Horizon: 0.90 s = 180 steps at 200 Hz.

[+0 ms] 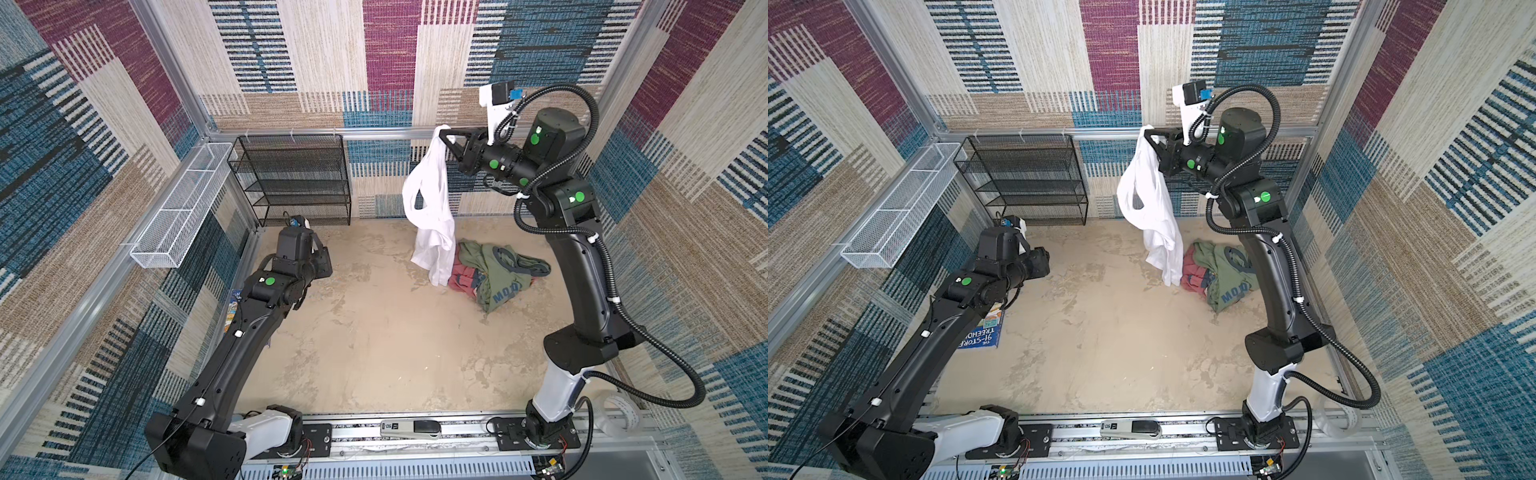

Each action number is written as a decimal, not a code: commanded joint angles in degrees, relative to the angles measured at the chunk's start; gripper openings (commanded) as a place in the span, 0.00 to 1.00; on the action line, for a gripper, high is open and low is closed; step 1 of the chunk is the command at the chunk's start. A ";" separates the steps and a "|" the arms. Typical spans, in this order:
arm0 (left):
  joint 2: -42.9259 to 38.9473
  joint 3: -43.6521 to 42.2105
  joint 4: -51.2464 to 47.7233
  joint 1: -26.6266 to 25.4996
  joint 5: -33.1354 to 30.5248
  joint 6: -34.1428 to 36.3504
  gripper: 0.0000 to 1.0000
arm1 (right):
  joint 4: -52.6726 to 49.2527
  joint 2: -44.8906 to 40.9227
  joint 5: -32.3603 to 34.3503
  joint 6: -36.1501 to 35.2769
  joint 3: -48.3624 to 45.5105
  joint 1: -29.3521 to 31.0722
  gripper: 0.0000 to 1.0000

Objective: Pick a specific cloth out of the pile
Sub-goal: 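Swing the white cloth toward the left arm and lower it onto the table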

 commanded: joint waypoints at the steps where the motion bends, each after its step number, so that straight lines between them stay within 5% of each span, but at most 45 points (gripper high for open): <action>1: -1.74 0.84 -6.93 -0.03 -2.04 -1.90 0.58 | 4.68 1.55 -3.09 0.49 0.59 1.83 0.00; 87: -16.27 1.70 -20.43 -0.05 -6.68 -2.99 0.58 | 12.15 12.52 -8.84 5.73 7.14 11.52 0.00; 180: -20.48 4.16 -27.30 -0.05 -6.64 -3.32 0.56 | 18.37 23.65 -9.49 10.01 8.34 20.10 0.00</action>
